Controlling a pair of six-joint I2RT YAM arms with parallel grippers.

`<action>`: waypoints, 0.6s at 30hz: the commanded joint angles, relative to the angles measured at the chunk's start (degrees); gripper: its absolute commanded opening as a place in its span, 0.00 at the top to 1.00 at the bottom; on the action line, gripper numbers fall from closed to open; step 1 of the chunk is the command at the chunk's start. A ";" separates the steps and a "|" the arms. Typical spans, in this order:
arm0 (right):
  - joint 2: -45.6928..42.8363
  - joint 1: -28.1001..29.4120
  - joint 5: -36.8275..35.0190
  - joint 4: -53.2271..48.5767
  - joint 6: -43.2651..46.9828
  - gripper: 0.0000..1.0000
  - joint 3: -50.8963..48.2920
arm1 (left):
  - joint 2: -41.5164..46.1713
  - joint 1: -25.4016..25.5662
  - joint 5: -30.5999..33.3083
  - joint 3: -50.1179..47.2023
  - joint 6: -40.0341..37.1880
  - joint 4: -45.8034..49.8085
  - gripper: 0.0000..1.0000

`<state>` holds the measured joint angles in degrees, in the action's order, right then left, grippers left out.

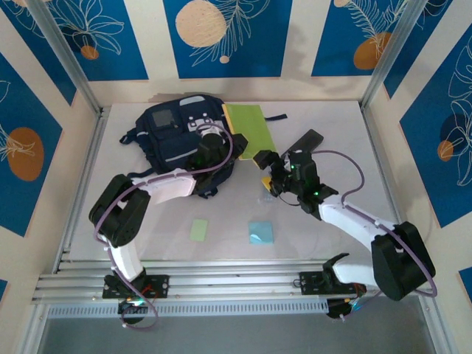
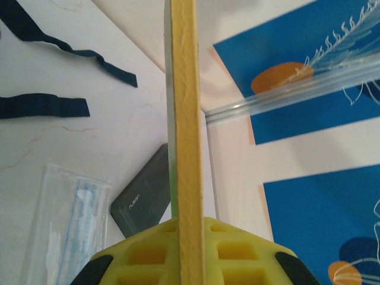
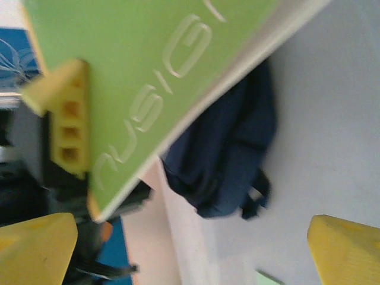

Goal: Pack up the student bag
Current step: Pick up the book from the center of the table.

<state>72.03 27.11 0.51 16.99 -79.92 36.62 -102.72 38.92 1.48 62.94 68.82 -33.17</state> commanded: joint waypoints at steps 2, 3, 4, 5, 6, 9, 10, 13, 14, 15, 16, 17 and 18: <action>4.99 1.23 -5.89 14.12 -7.64 0.01 0.75 | 2.38 -0.06 5.10 -2.55 3.79 -7.92 1.00; 6.95 1.57 -5.94 16.73 -9.28 0.00 0.60 | 2.56 0.09 5.28 -3.13 4.31 -8.62 1.00; 8.72 1.95 -6.17 19.83 -10.68 0.00 0.35 | 2.69 0.17 5.44 -3.58 5.05 -9.08 1.00; 10.40 2.35 -6.57 23.07 -11.46 0.01 0.15 | 2.74 0.19 5.47 -4.00 5.56 -9.42 1.00; 12.26 2.71 -6.63 26.79 -11.85 0.02 0.07 | 2.86 0.28 5.34 -4.45 6.18 -9.93 1.00; 16.28 2.15 -4.78 33.83 -12.51 0.12 0.98 | 4.28 0.10 6.80 -7.28 7.48 -11.47 1.00; 17.09 2.15 -4.84 35.00 -12.54 0.18 1.15 | 4.77 0.11 6.96 -7.84 7.56 -11.19 1.00; 18.81 1.07 -2.49 34.17 -11.93 0.41 2.48 | 5.00 0.01 4.88 -8.25 7.85 -11.17 1.00; 19.18 0.94 -2.41 34.55 -11.72 0.52 2.53 | 4.91 -0.01 4.24 -8.43 8.42 -11.34 1.00; 19.58 0.92 -2.70 34.78 -11.66 0.63 2.38 | 4.75 -0.02 3.62 -8.81 9.17 -11.75 1.00; 19.72 0.85 -2.60 34.81 -11.35 0.73 2.37 | 4.36 0.02 2.95 -9.03 9.92 -12.36 1.00; 19.86 0.60 -2.02 35.02 -10.88 0.81 2.46 | 4.16 -0.06 2.22 -9.27 10.55 -12.68 1.00; 19.96 0.28 -1.32 35.27 -10.31 0.91 2.44 | 3.82 -0.01 1.56 -9.49 11.18 -12.93 1.00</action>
<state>91.35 28.05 -1.74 48.84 -91.74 37.60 -100.22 38.74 6.07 54.30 77.56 -40.64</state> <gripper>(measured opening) 0.152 0.096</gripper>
